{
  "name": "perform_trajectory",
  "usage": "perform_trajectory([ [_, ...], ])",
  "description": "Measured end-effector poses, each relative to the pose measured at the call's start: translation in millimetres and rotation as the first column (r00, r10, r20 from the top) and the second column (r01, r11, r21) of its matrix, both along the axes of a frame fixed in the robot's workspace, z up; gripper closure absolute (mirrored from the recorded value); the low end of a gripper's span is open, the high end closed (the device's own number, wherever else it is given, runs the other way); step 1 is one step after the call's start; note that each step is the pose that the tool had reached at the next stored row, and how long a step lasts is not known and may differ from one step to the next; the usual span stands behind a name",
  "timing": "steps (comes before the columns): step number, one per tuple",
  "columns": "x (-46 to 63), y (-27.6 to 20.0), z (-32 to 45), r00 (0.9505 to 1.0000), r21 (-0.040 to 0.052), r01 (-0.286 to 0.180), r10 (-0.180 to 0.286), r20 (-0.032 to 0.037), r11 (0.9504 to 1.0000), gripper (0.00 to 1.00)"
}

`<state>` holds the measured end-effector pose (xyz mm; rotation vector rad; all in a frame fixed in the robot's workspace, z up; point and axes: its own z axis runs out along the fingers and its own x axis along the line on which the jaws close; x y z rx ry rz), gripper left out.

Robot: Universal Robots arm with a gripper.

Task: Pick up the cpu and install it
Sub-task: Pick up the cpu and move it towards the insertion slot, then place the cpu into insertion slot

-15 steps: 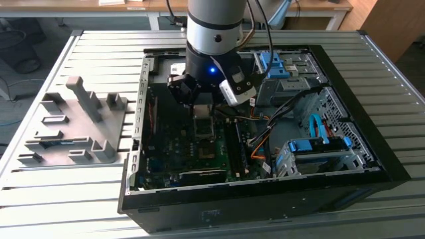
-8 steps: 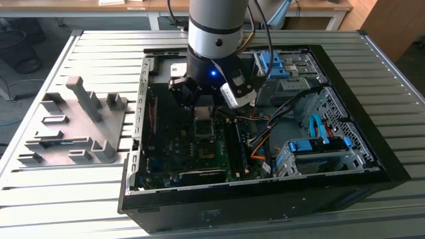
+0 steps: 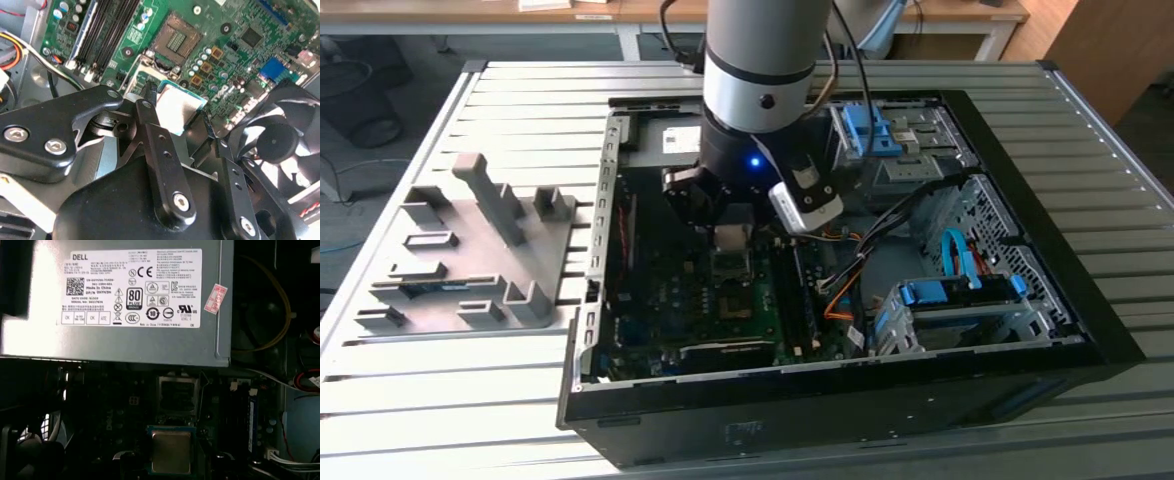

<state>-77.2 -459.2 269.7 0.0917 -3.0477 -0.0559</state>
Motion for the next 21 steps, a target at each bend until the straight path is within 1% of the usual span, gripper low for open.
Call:
perform_trajectory([
  [4,3.3,-0.7,-1.6,1.0,-0.0008,0.0,0.0,0.0,1.0,0.53],
  [13,3.5,-0.7,-1.9,1.0,-0.0008,0.0,0.0,0.0,1.0,0.53],
  [17,3.6,-0.7,-4.1,1.0,-0.0008,0.0,0.0,0.0,1.0,0.53],
  [21,4.1,-0.7,-8.3,1.0,-0.0008,0.0,0.0,0.0,1.0,0.53],
])
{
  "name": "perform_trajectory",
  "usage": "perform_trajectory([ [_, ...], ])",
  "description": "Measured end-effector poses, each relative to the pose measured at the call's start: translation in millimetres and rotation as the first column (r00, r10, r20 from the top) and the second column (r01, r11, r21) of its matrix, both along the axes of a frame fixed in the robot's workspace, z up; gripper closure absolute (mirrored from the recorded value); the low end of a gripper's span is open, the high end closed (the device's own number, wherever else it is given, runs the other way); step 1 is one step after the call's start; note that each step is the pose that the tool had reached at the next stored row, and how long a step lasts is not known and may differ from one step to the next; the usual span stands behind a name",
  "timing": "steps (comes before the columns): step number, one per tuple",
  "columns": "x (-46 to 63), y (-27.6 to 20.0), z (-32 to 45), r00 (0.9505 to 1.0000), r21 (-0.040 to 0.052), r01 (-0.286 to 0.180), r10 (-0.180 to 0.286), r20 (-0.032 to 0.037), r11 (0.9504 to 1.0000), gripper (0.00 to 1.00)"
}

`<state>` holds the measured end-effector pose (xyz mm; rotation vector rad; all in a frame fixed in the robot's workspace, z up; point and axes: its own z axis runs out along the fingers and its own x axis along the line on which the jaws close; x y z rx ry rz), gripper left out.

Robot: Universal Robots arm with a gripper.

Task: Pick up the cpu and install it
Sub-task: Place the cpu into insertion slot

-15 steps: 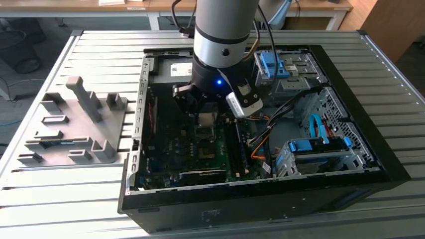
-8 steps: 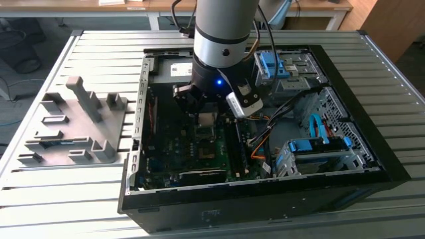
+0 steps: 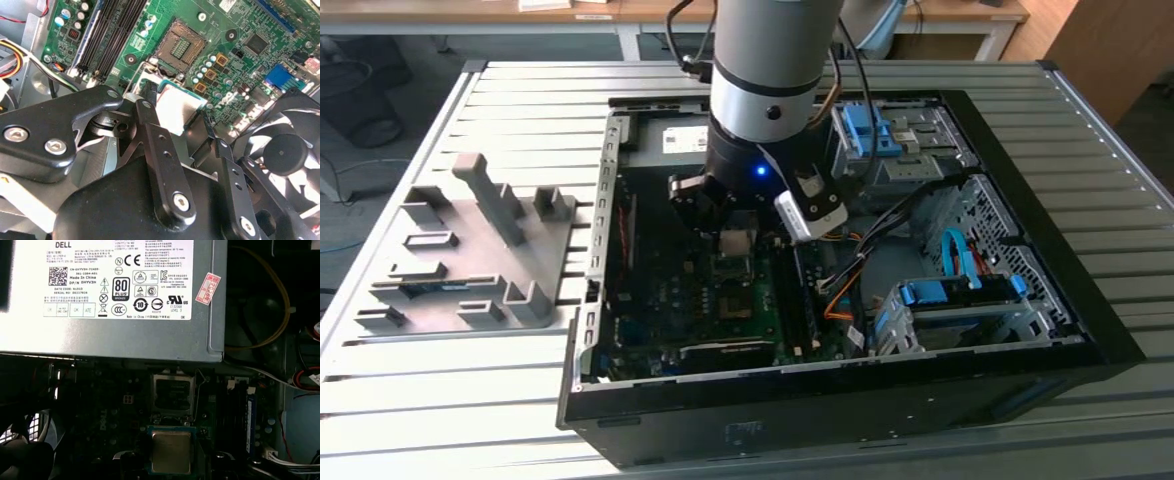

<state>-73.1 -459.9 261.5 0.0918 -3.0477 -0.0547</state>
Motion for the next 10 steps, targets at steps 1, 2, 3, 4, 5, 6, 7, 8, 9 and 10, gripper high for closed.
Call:
perform_trajectory([
  [1,0.0,0.0,-0.9,1.0,0.0001,0.0,0.0,0.0,1.0,0.53],
  [2,0.1,0.0,-1.9,1.0,0.0,0.0,0.0,0.0,1.0,0.53],
  [3,0.2,0.0,-2.9,1.0,-0.0001,0.0,0.0,0.0,1.0,0.53],
  [4,0.3,0.0,-3.7,1.0,-0.0001,0.0,0.0,0.0,1.0,0.53],
  [5,0.3,0.0,-4.5,1.0,-0.0001,0.0,0.0,0.0,1.0,0.53],
  [6,0.3,0.0,-5.0,1.0,-0.0001,0.0,0.0,0.0,1.0,0.53],
  [7,0.3,0.0,-5.4,1.0,-0.0001,0.0,0.0,-0.0001,1.0,0.53],
  [8,0.3,0.0,-5.7,1.0,-0.0002,0.0,0.0,-0.0001,1.0,0.53],
  [9,0.3,0.0,-5.9,1.0,-0.0003,0.0,0.0,-0.0001,1.0,0.53],
  [10,0.3,0.0,-6.2,1.0,-0.0003,0.0,0.0,-0.0001,1.0,0.53],
])
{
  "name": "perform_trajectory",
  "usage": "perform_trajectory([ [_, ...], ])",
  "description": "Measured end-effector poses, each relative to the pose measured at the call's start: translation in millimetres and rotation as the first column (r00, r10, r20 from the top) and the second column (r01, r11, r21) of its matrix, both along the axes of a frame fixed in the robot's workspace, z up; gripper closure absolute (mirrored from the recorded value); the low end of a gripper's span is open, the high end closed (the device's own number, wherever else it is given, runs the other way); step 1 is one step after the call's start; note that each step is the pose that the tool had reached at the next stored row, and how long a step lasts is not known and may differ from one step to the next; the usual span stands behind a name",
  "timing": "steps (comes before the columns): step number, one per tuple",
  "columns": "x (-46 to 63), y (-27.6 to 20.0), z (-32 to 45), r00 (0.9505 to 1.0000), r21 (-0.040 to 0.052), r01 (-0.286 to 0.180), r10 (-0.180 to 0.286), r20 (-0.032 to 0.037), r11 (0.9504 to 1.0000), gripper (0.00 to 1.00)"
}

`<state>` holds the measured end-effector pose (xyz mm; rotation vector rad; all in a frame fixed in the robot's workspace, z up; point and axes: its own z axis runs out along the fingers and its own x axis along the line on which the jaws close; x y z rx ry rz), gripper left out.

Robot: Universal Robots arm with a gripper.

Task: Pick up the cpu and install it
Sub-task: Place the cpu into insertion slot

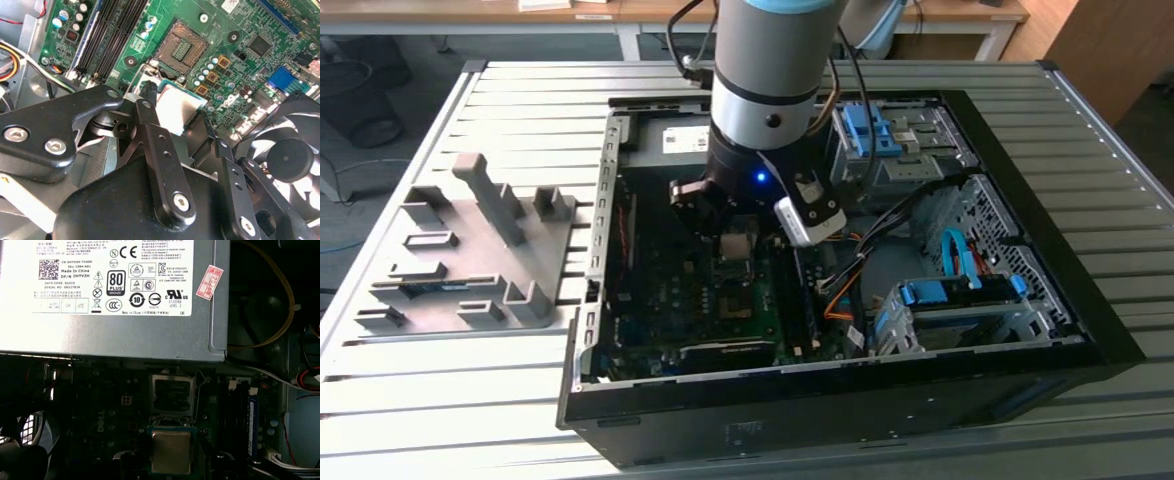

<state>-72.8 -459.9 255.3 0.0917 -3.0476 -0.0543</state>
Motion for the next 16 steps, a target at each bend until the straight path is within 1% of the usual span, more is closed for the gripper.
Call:
perform_trajectory([
  [10,0.0,0.0,-2.6,1.0,0.0002,0.0,0.0,0.0001,1.0,0.53],
  [16,0.0,0.0,-6.1,1.0,0.0002,0.0,0.0,0.0001,1.0,0.53],
])
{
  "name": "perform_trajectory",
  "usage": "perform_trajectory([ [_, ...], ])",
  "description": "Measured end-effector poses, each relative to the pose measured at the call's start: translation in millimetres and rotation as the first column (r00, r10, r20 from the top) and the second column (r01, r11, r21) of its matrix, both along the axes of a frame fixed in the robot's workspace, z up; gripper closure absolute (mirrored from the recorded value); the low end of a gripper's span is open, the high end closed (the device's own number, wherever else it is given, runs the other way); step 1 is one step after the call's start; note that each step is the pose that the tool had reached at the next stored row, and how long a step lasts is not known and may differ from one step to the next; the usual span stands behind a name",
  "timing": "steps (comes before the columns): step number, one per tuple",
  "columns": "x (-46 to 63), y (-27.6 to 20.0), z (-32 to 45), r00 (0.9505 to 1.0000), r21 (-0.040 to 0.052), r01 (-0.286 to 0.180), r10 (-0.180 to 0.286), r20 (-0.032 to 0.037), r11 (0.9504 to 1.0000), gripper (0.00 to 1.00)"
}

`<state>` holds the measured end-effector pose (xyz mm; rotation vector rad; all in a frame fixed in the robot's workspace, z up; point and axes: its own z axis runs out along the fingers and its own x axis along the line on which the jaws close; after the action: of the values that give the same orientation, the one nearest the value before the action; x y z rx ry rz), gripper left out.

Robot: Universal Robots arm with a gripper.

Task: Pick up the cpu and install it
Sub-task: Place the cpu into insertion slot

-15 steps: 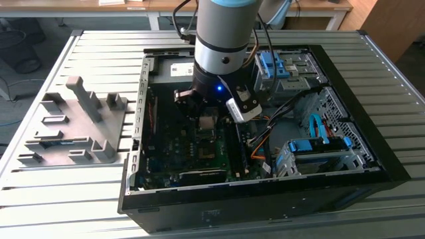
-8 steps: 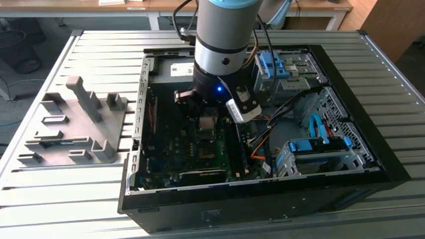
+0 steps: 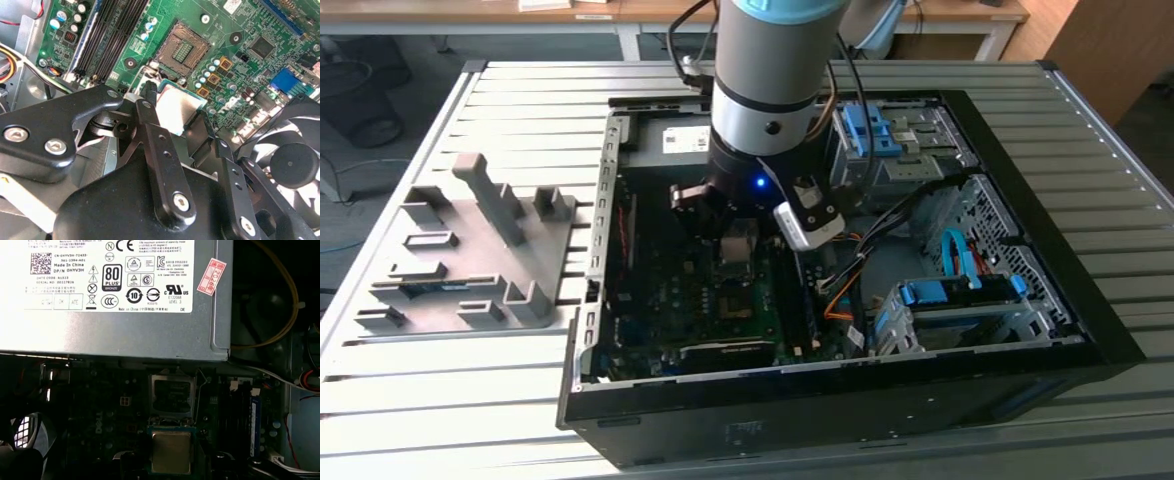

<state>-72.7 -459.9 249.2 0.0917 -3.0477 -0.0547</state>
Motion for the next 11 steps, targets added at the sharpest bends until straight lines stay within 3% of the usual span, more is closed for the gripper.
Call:
perform_trajectory([
  [11,0.0,0.0,-9.6,1.0,-0.0001,0.0,0.0,0.0,1.0,0.53],
])
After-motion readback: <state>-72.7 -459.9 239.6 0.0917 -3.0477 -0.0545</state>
